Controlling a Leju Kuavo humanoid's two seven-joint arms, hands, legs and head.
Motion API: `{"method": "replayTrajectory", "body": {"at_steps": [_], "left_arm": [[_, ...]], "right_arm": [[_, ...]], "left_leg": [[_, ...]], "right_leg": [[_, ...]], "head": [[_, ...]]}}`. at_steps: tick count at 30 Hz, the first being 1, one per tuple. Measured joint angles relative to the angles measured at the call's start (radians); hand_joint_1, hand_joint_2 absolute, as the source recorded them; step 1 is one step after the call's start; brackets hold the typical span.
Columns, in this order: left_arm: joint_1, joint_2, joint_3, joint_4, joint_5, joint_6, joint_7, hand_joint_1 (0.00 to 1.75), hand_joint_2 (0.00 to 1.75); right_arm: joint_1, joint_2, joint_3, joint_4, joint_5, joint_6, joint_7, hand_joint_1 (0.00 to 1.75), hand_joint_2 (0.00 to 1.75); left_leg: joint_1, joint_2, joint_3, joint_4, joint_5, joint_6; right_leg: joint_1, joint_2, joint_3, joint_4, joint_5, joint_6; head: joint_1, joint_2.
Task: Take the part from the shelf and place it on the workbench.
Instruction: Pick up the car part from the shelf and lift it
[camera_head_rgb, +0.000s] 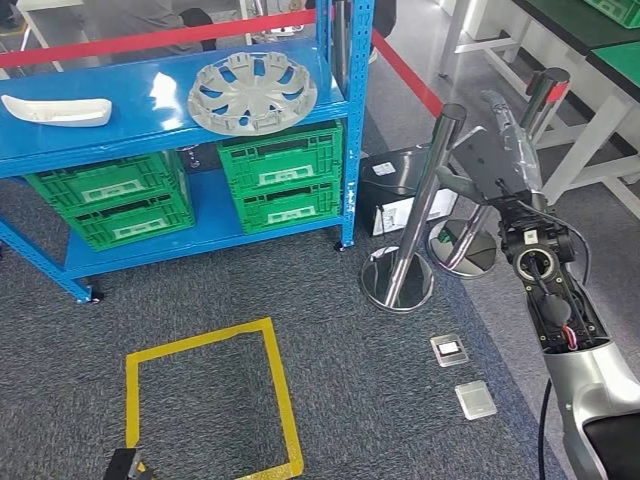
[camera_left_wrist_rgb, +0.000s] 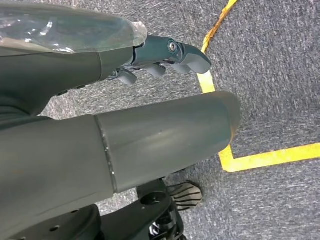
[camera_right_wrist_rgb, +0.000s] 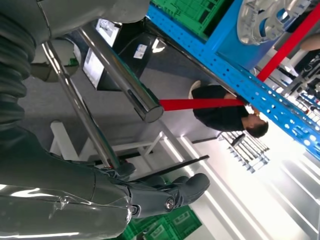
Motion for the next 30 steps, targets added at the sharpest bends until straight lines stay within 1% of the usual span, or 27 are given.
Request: {"method": "replayTrajectory", "body": {"at_steps": [8,13,17,25,27,30], "left_arm": [[0.000,0.000,0.000,0.000,0.004,-0.002,0.000,0.00,0.00],[0.003,0.000,-0.001,0.000,0.014,-0.006,-0.001,0.00,0.00],[0.008,0.001,-0.001,0.000,0.017,-0.011,-0.001,0.00,0.00],[0.019,0.007,-0.001,0.000,0.017,-0.022,0.003,0.00,0.00],[0.024,0.008,-0.001,0.000,0.023,-0.021,0.003,0.00,0.00],[0.033,0.021,0.000,0.002,0.057,-0.026,-0.004,0.00,0.00]], "right_arm": [[-0.014,0.013,0.016,0.029,-0.006,0.001,-0.006,0.00,1.75],[-0.036,0.031,0.026,0.070,-0.052,0.005,-0.021,0.00,1.75],[-0.035,0.036,0.032,0.079,-0.079,0.004,-0.018,0.00,1.75],[0.026,0.034,0.031,0.004,-0.088,0.035,0.060,0.00,1.75],[0.037,0.034,0.030,-0.010,-0.081,0.041,0.060,0.00,1.75],[0.036,0.034,0.031,-0.018,-0.062,0.052,0.028,0.00,1.75]], "left_leg": [[0.000,0.000,0.000,0.000,0.000,0.000],[0.000,0.000,0.000,0.000,0.000,0.000],[0.000,-0.001,0.000,0.000,0.000,0.000],[0.000,0.000,0.000,0.000,0.000,0.000],[0.000,0.000,0.000,0.000,0.000,0.000],[0.000,0.001,0.000,0.000,0.000,0.000]], "right_leg": [[0.000,0.000,0.000,0.000,0.000,0.000],[0.000,-0.001,0.000,0.000,0.000,0.000],[0.000,-0.001,0.000,0.000,0.000,0.000],[0.000,0.000,-0.001,0.000,0.000,0.000],[0.000,0.000,-0.001,0.000,0.000,0.000],[0.000,0.000,-0.001,0.000,0.000,0.000]], "head": [[0.000,0.000],[0.000,0.000],[0.000,0.000],[0.000,0.000],[0.000,0.000],[0.000,0.000]]}}
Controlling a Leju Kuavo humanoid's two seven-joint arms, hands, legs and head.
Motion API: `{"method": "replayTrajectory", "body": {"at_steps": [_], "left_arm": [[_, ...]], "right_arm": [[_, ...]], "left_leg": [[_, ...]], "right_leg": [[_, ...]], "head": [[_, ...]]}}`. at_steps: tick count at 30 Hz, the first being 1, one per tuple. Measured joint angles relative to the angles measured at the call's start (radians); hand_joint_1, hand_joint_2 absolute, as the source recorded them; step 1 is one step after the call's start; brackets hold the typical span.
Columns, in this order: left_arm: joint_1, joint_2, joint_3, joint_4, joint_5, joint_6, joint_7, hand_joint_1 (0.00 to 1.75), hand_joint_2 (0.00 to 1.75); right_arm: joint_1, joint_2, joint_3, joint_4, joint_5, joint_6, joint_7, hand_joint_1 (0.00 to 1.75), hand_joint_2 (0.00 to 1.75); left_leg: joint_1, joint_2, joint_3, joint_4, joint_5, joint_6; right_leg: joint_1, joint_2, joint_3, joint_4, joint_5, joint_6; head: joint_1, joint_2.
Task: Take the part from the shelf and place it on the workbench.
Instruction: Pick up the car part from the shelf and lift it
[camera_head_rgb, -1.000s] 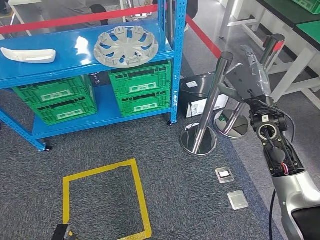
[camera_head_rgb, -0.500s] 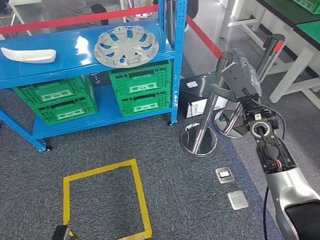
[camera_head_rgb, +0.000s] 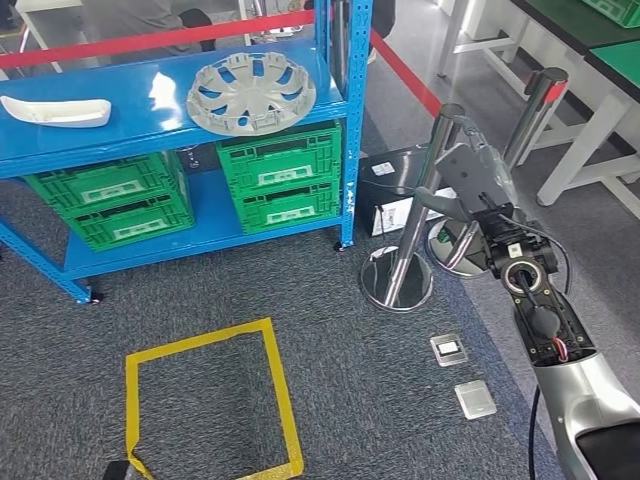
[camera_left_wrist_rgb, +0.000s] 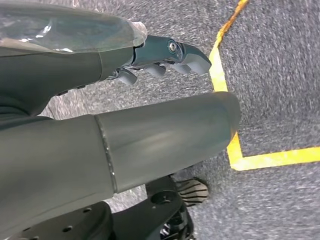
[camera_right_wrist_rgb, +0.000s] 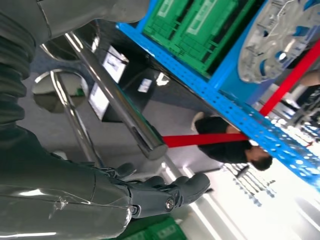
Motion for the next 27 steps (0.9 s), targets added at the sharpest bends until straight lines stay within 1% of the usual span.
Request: {"method": "replayTrajectory", "body": {"at_steps": [5,10,17,20,27], "left_arm": [[0.013,0.026,0.002,0.002,0.021,-0.019,-0.012,0.00,0.00],[0.022,0.036,0.003,0.003,0.037,-0.025,-0.017,0.00,0.00],[0.049,0.059,0.006,0.007,0.040,-0.053,-0.029,0.00,0.00],[0.048,0.062,0.005,0.007,0.021,-0.055,-0.021,0.00,0.00],[0.023,0.058,0.005,0.007,0.010,-0.053,0.002,0.00,0.00]], "right_arm": [[-0.017,0.001,0.007,0.001,0.015,0.003,-0.019,0.00,1.75],[-0.022,0.001,0.013,0.003,0.042,-0.010,-0.031,0.00,1.75],[-0.027,0.001,0.011,0.001,0.093,-0.014,-0.020,0.00,1.75],[-0.050,0.001,0.011,0.006,0.118,-0.002,-0.025,0.00,1.75],[-0.113,0.001,0.019,0.045,0.091,0.012,-0.042,0.00,1.75]], "left_leg": [[0.000,-0.001,0.000,0.000,0.000,0.000],[0.000,-0.001,0.000,0.000,0.000,0.000],[0.000,0.000,0.000,0.000,0.000,0.000],[0.000,0.000,0.000,0.000,0.000,0.000],[0.000,-0.001,0.000,0.000,0.001,-0.001]], "right_leg": [[0.000,-0.001,0.000,0.000,0.000,0.000],[0.000,-0.001,0.000,0.000,0.000,0.000],[0.000,0.000,0.000,0.000,0.000,0.000],[0.000,0.000,0.000,0.000,0.000,0.000],[0.000,-0.001,0.000,0.000,0.001,-0.001]], "head": [[0.000,0.000],[0.000,0.000],[0.000,0.000],[0.000,0.000],[0.000,0.000]]}}
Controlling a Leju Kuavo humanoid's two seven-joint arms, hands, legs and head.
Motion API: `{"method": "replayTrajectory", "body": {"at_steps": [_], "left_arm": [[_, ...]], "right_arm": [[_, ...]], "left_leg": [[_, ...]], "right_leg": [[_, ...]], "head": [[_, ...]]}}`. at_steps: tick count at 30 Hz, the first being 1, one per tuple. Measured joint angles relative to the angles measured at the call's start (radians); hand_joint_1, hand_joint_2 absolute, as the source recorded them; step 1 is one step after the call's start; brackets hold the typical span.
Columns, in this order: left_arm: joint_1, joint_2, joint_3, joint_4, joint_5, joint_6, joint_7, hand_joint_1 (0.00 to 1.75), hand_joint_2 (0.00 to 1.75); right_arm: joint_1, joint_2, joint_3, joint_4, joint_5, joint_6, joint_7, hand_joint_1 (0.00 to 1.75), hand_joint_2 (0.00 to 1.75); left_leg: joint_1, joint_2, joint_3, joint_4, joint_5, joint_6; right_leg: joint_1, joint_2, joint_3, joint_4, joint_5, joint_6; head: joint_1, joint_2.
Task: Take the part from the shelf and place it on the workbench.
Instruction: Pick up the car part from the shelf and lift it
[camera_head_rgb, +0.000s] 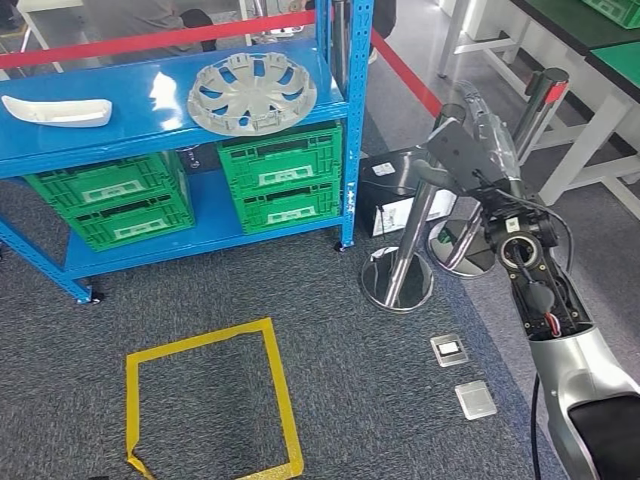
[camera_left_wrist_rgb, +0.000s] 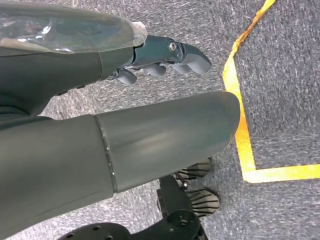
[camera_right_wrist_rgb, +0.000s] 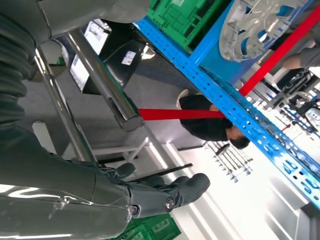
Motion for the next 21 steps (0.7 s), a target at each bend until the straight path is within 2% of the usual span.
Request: {"method": "replayTrajectory", "body": {"at_steps": [4,21], "left_arm": [[-0.005,-0.009,0.000,0.000,0.006,0.013,0.006,0.00,0.00],[-0.004,-0.034,0.000,0.000,0.016,0.025,-0.006,0.00,0.00]], "right_arm": [[-0.023,0.000,0.008,0.042,0.001,-0.004,-0.023,0.00,1.75],[0.011,0.000,0.023,0.047,0.005,-0.003,0.023,0.00,1.75]], "left_leg": [[0.000,0.000,0.000,0.000,0.000,0.000],[0.000,0.000,0.000,0.000,0.000,0.000]], "right_leg": [[0.000,0.000,0.000,0.000,0.000,0.000],[0.000,0.000,-0.001,0.000,0.000,0.000]], "head": [[0.000,0.000],[0.000,0.000]]}}
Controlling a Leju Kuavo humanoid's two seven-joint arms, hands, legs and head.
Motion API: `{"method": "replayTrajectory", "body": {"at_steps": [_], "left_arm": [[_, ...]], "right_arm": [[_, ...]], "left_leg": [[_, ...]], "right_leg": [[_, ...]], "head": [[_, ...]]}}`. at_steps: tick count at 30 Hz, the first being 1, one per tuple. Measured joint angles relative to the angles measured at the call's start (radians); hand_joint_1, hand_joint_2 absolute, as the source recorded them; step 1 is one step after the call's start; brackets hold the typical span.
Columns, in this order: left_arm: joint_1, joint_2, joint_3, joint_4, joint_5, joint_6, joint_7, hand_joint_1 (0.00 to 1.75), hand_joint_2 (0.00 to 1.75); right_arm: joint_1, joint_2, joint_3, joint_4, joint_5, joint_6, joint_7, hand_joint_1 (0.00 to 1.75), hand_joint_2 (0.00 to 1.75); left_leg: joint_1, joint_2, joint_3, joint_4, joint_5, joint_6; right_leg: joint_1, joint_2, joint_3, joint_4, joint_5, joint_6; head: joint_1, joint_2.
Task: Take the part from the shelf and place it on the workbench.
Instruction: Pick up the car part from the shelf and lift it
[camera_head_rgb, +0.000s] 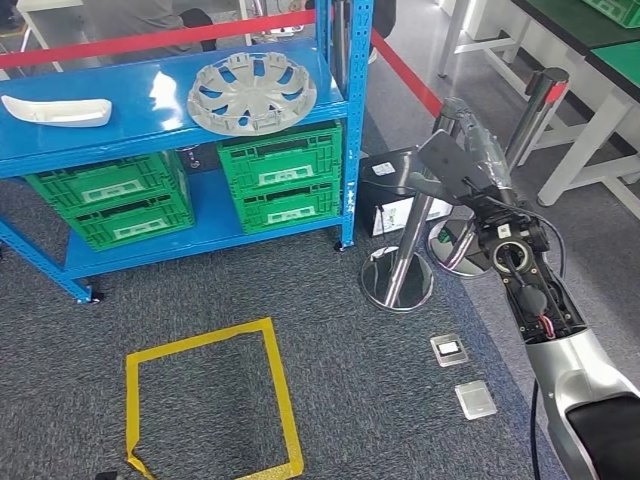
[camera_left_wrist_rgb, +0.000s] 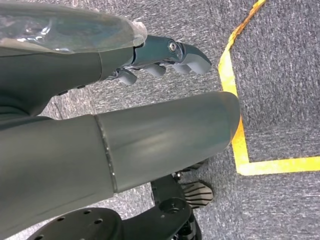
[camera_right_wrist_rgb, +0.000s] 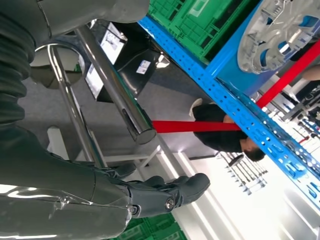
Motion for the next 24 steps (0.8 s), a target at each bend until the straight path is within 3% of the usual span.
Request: {"method": "replayTrajectory", "body": {"at_steps": [17,24], "left_arm": [[-0.001,-0.007,0.000,0.000,-0.008,-0.007,0.009,0.00,0.00],[-0.005,-0.006,0.000,0.000,-0.008,-0.010,0.010,0.00,0.00]], "right_arm": [[0.024,-0.001,-0.012,-0.042,0.019,0.011,0.031,0.00,1.75],[0.025,-0.001,-0.022,-0.058,0.019,0.024,0.039,0.00,1.75]], "left_leg": [[0.000,0.000,0.000,0.001,0.000,0.000],[-0.002,0.000,-0.002,0.007,-0.004,0.006]], "right_leg": [[0.000,0.000,0.000,0.000,0.000,0.000],[-0.002,0.001,0.000,-0.001,0.000,0.003]], "head": [[0.000,0.000],[0.000,0.000]]}}
